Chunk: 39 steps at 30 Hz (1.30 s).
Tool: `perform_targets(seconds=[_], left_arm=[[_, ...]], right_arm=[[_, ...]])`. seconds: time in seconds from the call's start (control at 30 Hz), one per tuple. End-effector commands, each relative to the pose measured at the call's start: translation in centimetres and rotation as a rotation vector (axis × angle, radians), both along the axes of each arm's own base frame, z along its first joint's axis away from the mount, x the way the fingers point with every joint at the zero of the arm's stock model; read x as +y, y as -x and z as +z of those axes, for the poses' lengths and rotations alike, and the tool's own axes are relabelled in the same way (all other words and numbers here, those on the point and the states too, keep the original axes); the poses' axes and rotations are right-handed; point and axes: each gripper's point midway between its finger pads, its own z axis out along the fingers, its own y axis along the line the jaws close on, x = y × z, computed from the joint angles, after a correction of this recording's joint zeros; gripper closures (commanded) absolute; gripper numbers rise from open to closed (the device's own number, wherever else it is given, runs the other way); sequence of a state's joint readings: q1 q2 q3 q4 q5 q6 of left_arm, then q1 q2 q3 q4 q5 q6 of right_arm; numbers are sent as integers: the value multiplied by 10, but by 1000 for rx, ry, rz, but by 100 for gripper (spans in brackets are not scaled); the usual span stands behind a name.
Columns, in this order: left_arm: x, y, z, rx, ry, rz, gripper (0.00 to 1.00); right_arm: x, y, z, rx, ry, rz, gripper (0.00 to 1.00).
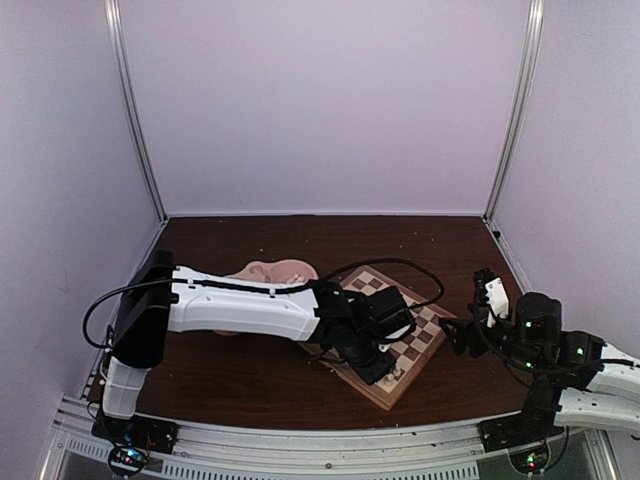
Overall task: Set up the chess pieces on the board
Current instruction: Place the knight at g1.
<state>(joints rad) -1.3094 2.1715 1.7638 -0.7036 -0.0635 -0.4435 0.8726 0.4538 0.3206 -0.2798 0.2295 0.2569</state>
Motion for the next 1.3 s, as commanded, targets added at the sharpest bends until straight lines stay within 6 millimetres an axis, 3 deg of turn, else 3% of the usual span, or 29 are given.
perform_targets(seconds=[0.0,0.4,0.8,1.0,1.27], left_arm=[[-14,0,8,-7,47,-12,71],[-13,0,37,-24,88,-12,69],[2,-6,106,-96,172,14,66],[20,-25,126,-151,158,54,65],[68,-72,138,-184,129,160,64]], right_arm=[[-2,-3,3,-15,-1,-17,15],[-2,-3,3,-14,0,-18,15],[-2,-3,3,-14,0,-17,15],[-1,-4,2,-9,6,-18,15],[-1,-4,2,-8,6,-16,15]])
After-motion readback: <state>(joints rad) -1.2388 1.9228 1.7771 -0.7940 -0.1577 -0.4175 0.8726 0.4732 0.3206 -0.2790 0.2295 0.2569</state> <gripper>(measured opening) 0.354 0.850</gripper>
